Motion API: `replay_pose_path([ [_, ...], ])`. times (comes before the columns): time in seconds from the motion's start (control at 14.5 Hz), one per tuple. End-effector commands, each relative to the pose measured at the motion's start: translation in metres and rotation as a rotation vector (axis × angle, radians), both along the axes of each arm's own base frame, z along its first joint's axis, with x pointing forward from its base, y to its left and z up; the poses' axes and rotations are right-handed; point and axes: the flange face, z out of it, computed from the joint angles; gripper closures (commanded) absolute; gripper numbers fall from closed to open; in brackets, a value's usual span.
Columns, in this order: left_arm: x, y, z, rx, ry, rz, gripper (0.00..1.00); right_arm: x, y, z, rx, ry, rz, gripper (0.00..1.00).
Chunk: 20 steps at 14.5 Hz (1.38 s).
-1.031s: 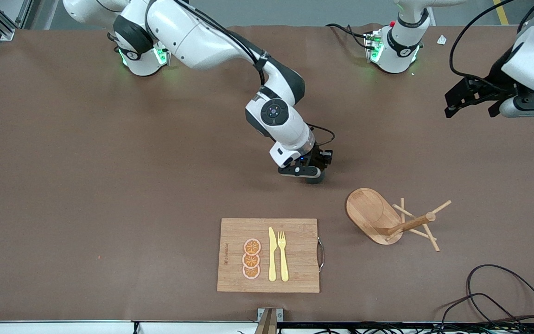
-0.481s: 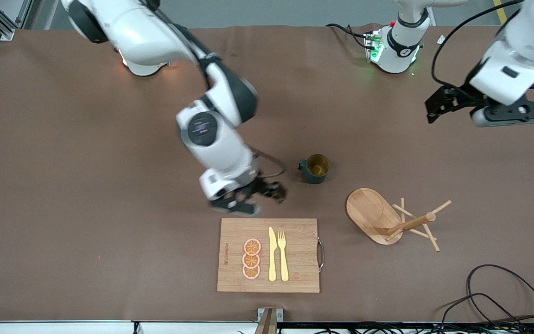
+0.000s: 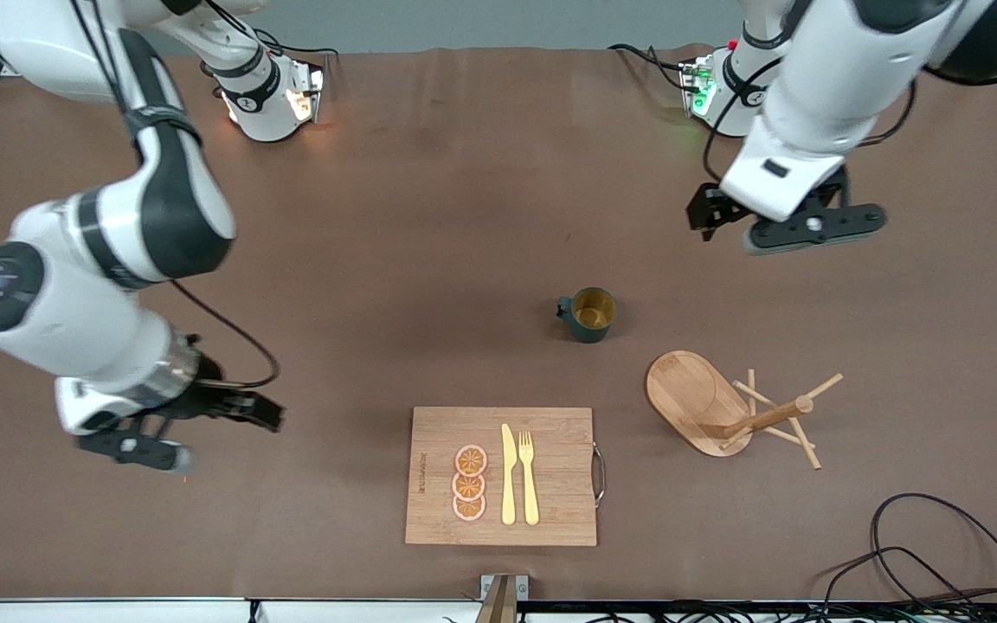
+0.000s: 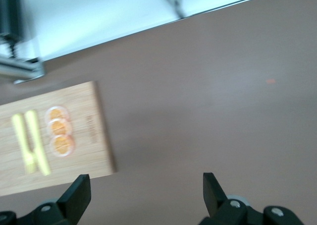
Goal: Pass cup and hang on rack
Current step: 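Set the mug down with the right gripper while the left gripper approaches, then lower the left gripper onto the mug handle and grasp it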
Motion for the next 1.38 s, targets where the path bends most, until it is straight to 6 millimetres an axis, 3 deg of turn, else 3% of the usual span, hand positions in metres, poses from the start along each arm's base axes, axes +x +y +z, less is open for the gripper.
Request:
replay_pose_path([
  [0.0,-0.009,-0.040,-0.015,0.073,-0.037,0.013,0.00,-0.032,-0.072,0.013,-0.044,0.025,0.020,0.00],
  [0.14,-0.019,-0.073,-0.037,0.117,-0.042,0.024,0.00,-0.050,-0.124,0.028,-0.065,0.024,0.050,0.00],
  [0.28,-0.022,-0.099,-0.052,0.140,-0.064,0.054,0.00,-0.072,-0.160,0.039,-0.085,0.032,0.111,0.00],
  [0.55,-0.037,-0.154,-0.084,0.186,-0.103,0.094,0.00,-0.133,-0.161,0.071,-0.105,0.044,0.102,0.00],
  [0.76,-0.057,-0.189,-0.114,0.251,-0.157,0.121,0.00,-0.161,-0.161,0.096,-0.111,0.097,0.115,0.00],
  [1.03,-0.091,-0.237,-0.170,0.327,-0.269,0.280,0.00,-0.162,-0.166,0.151,-0.121,0.072,0.114,0.00],
  [1.1,-0.097,-0.246,-0.190,0.350,-0.305,0.328,0.00,-0.149,-0.170,0.138,-0.117,0.083,0.115,0.00],
  [1.24,-0.106,-0.261,-0.216,0.364,-0.396,0.415,0.00,-0.120,-0.177,0.141,-0.105,0.029,0.105,0.00],
  [1.31,-0.104,-0.262,-0.225,0.369,-0.448,0.475,0.00,-0.117,-0.174,0.143,-0.116,0.011,0.111,0.00],
])
